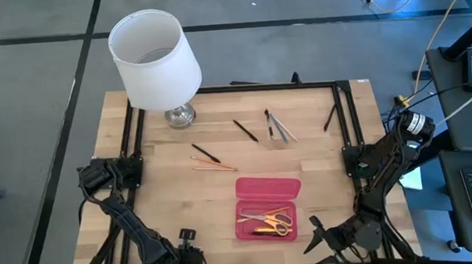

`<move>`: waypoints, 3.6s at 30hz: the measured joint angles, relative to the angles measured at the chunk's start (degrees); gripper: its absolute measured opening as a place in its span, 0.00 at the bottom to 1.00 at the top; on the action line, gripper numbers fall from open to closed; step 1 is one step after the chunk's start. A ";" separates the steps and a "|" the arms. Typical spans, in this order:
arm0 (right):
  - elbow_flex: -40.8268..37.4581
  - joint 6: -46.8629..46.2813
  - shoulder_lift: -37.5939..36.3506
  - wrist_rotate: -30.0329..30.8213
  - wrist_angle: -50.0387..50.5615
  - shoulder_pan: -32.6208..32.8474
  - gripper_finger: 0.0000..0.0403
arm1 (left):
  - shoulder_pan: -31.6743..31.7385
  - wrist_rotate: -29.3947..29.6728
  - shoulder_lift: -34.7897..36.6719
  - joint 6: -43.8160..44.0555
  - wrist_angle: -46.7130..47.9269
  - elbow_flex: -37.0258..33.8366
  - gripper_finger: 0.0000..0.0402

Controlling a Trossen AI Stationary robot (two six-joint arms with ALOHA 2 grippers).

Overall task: Pick & place school supplies into a supply box
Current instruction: Put the blue supply into the pink supply box

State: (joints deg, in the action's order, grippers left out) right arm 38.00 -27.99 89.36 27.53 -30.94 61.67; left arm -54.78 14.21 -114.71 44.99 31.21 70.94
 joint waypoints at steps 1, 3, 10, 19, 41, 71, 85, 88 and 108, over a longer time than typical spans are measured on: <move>0.00 0.00 0.00 0.00 0.00 0.01 0.49 | 0.06 -0.02 -0.02 -0.03 0.04 -0.01 0.09; 0.00 0.00 0.00 0.00 0.02 0.00 0.49 | 0.28 0.00 -0.01 -0.13 0.01 -0.07 0.07; 0.00 0.00 0.00 -0.02 0.25 0.00 0.49 | 0.37 0.50 -0.12 -0.17 -0.22 -0.13 0.05; 0.00 -0.02 0.00 -0.06 1.64 0.01 0.49 | 0.33 3.88 -0.14 -0.32 -0.14 -0.19 0.01; 0.00 -0.20 0.00 -0.11 2.56 0.00 0.49 | 9.30 -0.98 -0.01 -4.06 0.11 -0.24 0.11; 0.02 -0.04 0.00 -0.13 3.76 0.01 0.49 | 9.85 4.45 -0.49 -10.81 1.04 4.83 0.02; 0.02 -0.07 0.00 -0.11 3.82 0.02 0.49 | 13.72 0.88 5.14 -9.73 1.63 4.92 0.01; 0.02 -0.06 0.02 -0.11 4.17 0.02 0.49 | 15.43 1.06 7.13 -9.74 -1.12 4.98 0.01; 0.02 -0.42 0.02 -0.53 6.85 0.00 0.49 | 24.77 4.15 7.93 -25.15 -10.44 15.67 0.00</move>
State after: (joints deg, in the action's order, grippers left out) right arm 38.02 -28.40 89.38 26.99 -24.09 61.67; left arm -30.01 18.36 -106.78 19.83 20.77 86.61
